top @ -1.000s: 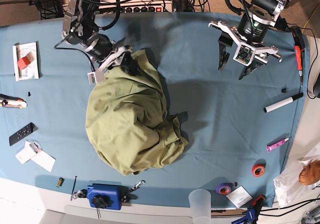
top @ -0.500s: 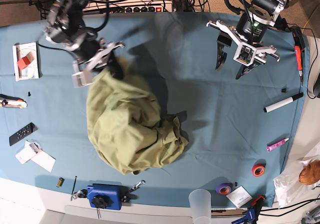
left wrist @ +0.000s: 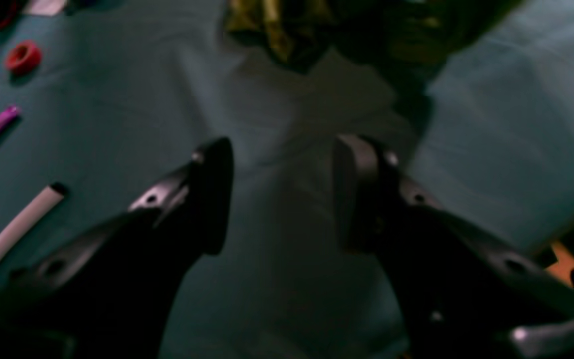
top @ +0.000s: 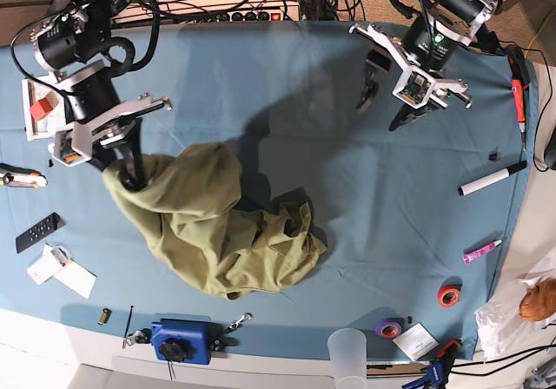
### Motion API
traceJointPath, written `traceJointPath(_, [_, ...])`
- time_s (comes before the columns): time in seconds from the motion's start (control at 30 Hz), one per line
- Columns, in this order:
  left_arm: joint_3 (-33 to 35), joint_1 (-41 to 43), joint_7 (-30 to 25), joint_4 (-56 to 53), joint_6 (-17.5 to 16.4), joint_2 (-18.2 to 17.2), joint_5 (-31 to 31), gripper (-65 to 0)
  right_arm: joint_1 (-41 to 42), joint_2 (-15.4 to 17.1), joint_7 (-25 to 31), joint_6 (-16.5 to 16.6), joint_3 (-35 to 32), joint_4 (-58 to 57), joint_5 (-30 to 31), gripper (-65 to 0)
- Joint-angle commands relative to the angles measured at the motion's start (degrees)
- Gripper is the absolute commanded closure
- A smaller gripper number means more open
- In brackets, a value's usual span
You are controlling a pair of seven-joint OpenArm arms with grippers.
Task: Layout the t-shirt on the table in an organized manner, then fold the t-shirt properly
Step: 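Grasp the green shirt with the right gripper and drag it aside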
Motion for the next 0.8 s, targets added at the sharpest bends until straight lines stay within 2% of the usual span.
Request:
traceJointPath(0.0, [-0.04,0.28,-1.51,0.94,-0.42,-0.15,-0.44,-30.9,0.59,0.39,2.4,-1.38,1.38,1.01,-0.59,0.0])
traceJointPath(0.17, [-0.04,0.07,-1.53,0.94,-0.39,-0.15,-0.46,-30.9,0.96,1.16,2.34,-5.66,9.51,1.01,-7.72,0.0])
traceJointPath(0.4, [1.49,-3.37,-1.53,0.94,-0.39,-0.15,-0.48,-30.9,-1.64,6.49,-2.16,-6.14,22.18,1.01,-8.24,0.0])
traceJointPath(0.5, [5.88,-6.67,-2.67,-2.1,-0.35,-0.15,-0.31,-30.9,-4.59,7.56,-3.17,-6.82,25.31,1.01,-7.98,0.0])
traceJointPath(0.67, [16.7,-14.47,-6.93,-13.05,-0.24,-0.09,3.8,-30.9,-7.96,7.8,-3.32,-6.8,25.42,1.01,-8.02,0.0])
traceJointPath(0.77, [23.89,-18.91,-7.04,-17.11,-0.39,0.07,6.12,-30.9,-7.93,7.8,-3.56,-6.8,25.42,1.01,-8.07,0.0])
